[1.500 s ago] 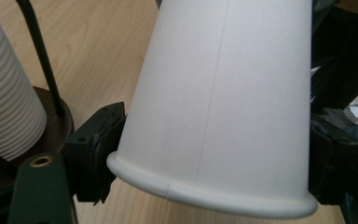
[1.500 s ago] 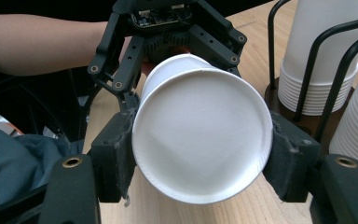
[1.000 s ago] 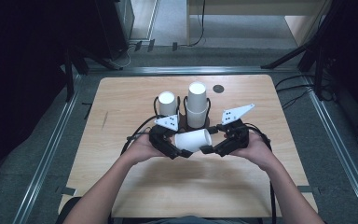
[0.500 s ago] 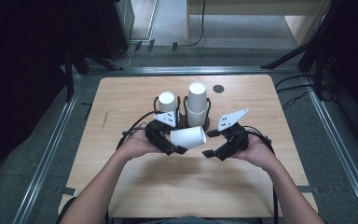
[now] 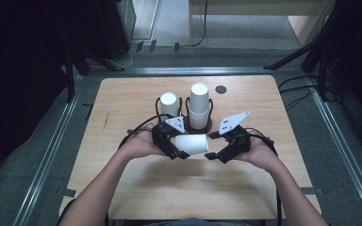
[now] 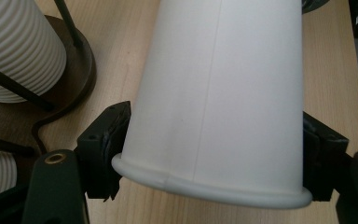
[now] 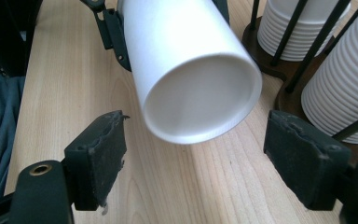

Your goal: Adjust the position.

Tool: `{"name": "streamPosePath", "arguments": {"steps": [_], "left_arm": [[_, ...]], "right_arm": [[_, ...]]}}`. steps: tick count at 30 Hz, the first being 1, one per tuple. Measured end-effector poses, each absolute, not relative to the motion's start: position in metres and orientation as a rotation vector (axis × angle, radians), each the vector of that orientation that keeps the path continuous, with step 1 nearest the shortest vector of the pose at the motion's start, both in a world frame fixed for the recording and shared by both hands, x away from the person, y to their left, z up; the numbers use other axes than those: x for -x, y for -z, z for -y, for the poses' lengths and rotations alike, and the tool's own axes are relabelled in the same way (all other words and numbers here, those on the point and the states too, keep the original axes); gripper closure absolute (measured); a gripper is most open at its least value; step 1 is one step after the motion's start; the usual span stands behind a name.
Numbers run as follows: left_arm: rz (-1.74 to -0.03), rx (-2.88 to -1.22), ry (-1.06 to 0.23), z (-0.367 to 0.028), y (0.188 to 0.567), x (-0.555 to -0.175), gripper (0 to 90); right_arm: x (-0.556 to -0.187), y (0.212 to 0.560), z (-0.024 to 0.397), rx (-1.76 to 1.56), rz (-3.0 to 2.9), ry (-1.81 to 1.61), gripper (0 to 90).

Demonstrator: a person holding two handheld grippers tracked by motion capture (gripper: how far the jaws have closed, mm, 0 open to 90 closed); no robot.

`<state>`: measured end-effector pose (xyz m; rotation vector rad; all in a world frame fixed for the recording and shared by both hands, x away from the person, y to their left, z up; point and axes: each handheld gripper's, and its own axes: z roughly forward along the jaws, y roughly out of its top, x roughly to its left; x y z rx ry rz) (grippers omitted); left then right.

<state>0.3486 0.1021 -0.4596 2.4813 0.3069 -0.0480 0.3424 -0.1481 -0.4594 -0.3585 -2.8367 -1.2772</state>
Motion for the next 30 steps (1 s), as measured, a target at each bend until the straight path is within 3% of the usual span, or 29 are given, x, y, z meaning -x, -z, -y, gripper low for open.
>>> {"name": "streamPosePath", "arguments": {"steps": [17,30], "left_arm": [[-0.269,-2.565,0.118,-0.086,0.471,-0.348,24.4],[-0.219,-2.582,0.119,-0.079,0.474,-0.343,23.4]], "right_arm": [[-0.338,0.467,0.13,0.252,2.871,1.218,23.3],[-0.334,0.475,0.12,0.192,2.899,1.113,32.2]]}}
